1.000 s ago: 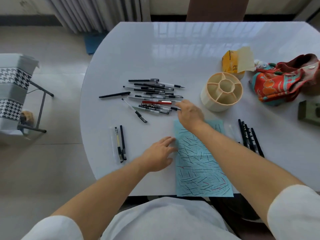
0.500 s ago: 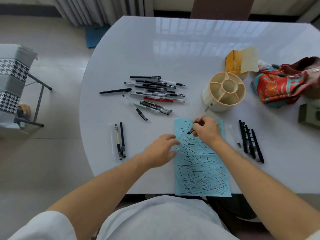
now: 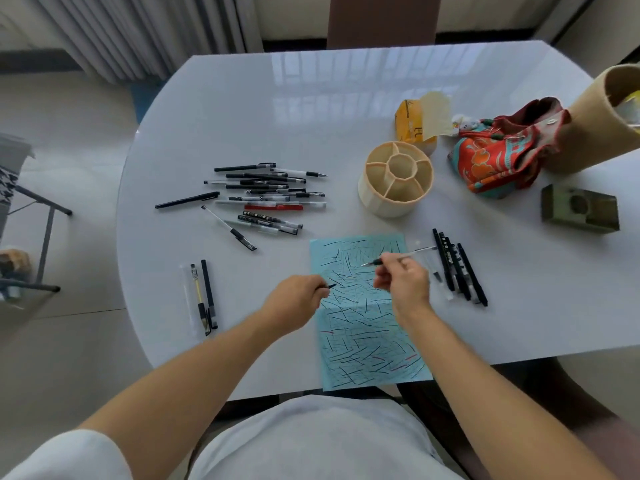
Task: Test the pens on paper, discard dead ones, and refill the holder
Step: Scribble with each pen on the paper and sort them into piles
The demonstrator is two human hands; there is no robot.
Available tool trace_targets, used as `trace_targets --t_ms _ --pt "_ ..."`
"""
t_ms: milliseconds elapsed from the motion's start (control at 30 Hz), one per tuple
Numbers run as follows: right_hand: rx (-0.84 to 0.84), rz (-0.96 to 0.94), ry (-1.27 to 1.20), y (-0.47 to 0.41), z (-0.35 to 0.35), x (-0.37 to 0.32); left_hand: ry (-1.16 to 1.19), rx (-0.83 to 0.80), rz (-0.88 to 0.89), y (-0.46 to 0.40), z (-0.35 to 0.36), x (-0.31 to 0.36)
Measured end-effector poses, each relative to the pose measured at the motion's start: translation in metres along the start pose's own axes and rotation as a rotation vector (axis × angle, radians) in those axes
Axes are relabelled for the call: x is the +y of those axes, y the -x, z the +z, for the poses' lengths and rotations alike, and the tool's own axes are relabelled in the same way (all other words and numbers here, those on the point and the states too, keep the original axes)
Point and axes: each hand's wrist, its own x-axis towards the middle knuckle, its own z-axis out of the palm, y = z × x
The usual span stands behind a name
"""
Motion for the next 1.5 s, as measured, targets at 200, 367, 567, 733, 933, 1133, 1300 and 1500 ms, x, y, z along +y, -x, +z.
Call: trace_targets --t_ms 200,367,567,733,933,1133,1300,1500 --pt "-0.001 -0.147 0.276 -0.039 -0.008 -0.014 -0.108 0.062 0.107 0.009 0.008 -0.015" --pt "-0.009 -0.281 0.552 -0.048 0.013 -0.009 -0.156 -0.053 0.199 0.001 0.013 -0.007" --pt "0.028 -0.438 0.833 -0.050 0.012 -0.011 -0.180 -0.101 0.154 0.000 0.013 -0.008" --pt "0.080 -0.352 0.687 -0.054 -0.008 -0.019 -0.165 -0.114 0.130 0.000 0.013 -0.007" --pt "-0.015 -0.234 0.299 -0.033 -0.018 -0.022 -0.097 -0.080 0.128 -0.002 0.012 -0.008" --pt "-0.308 -0.112 0.115 0.009 -0.014 -0.016 -0.037 0.046 0.118 0.000 0.011 0.000" --pt "-0.353 -0.079 0.149 0.021 -0.005 -0.009 -0.021 0.050 0.140 0.001 0.006 0.012" --pt "-0.384 -0.054 0.075 0.027 0.005 0.000 0.008 0.025 0.136 0.002 -0.004 0.026"
